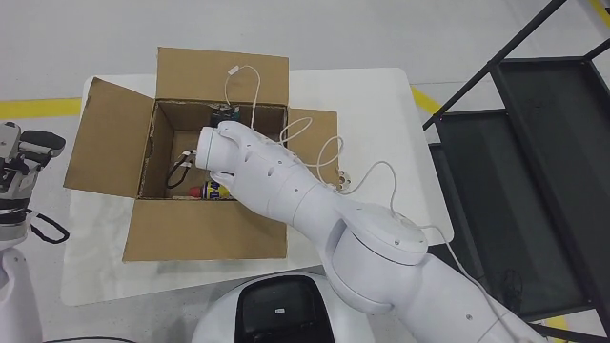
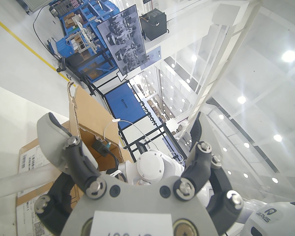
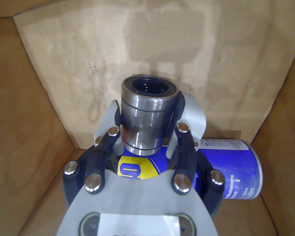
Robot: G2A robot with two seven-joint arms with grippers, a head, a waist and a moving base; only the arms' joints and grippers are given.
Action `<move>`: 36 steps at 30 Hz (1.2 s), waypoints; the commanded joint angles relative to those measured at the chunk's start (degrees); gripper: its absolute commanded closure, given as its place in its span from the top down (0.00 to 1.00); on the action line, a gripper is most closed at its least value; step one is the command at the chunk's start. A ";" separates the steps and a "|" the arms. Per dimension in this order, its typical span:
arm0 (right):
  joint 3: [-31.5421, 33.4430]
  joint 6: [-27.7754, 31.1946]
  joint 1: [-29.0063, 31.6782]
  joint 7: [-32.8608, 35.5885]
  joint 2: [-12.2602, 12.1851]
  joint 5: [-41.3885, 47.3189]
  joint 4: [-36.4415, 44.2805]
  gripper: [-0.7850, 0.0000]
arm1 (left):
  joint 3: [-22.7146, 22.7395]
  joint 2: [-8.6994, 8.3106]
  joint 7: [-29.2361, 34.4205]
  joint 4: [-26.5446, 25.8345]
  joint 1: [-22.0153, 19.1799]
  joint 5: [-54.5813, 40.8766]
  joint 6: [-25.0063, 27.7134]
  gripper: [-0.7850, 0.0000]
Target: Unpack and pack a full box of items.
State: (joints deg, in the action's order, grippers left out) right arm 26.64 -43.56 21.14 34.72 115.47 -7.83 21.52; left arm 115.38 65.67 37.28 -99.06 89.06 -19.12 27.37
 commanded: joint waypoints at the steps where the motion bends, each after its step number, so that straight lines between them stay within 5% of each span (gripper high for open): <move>1: -0.15 0.45 -0.25 0.04 -0.06 0.20 -0.13 0.07 | 0.00 0.00 0.00 0.00 0.00 0.00 0.00 1.00; 2: -0.21 0.83 -0.39 0.03 -0.10 0.28 -0.22 0.00 | 0.00 0.00 0.00 0.00 0.00 0.00 0.00 1.00; 24: 0.16 22.76 -1.34 -2.25 -1.73 -5.21 -1.04 0.00 | 0.00 0.00 0.00 0.00 0.00 0.00 0.00 1.00; 36: 4.43 31.39 -0.48 -2.25 -6.91 -9.58 4.96 0.00 | 0.00 0.00 0.00 0.00 0.00 0.00 0.00 1.00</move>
State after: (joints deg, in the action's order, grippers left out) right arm 30.79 -12.35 20.42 32.45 109.02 -16.97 25.81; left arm 115.38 65.67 37.28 -99.06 89.06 -19.12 27.37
